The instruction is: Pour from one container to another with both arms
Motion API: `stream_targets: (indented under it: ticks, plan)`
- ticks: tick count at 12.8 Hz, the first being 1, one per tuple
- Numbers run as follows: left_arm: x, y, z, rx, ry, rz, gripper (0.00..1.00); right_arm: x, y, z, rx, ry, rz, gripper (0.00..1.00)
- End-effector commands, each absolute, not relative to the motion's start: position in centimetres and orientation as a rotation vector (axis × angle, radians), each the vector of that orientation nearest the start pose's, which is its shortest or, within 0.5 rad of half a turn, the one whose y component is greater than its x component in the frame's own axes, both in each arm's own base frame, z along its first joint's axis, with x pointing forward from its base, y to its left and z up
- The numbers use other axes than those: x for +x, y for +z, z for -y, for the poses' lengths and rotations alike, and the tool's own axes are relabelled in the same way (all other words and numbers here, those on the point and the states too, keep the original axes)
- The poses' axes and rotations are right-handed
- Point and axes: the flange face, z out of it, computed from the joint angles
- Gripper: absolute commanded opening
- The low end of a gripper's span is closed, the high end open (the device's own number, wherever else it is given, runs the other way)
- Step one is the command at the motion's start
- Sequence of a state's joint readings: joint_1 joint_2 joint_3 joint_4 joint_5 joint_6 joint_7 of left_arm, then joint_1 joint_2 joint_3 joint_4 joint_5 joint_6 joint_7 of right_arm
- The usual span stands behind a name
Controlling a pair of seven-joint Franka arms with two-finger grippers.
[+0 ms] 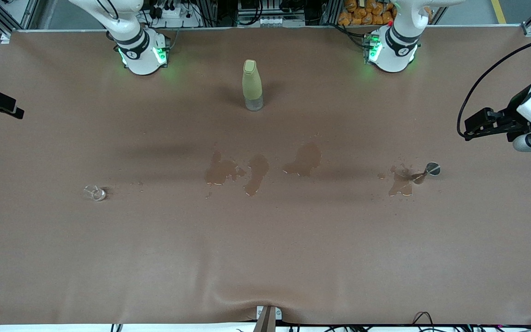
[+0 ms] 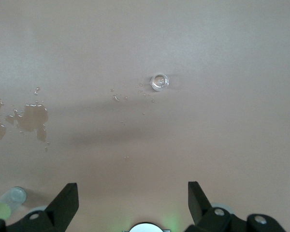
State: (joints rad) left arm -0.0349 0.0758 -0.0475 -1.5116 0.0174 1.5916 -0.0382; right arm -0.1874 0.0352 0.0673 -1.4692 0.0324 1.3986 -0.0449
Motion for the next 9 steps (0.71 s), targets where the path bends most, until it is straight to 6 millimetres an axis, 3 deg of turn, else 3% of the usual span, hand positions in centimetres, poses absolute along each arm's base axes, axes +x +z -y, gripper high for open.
stream_targets:
  ticks: [1,7,9]
  plan:
    - [57.5,61.5,4.4,-3.137,-0.005,-0.084,1.00,54.6,63.9,6.4,-3.116,0.132,-0.065,1.00]
    - [57.8,61.3,4.1,-3.135,-0.001,-0.074,1.00,54.8,64.0,6.7,-3.116,0.104,-0.055,1.00]
    - [58.7,60.9,4.1,-3.134,-0.008,-0.065,1.00,55.0,63.8,6.8,-3.119,0.107,-0.051,1.00]
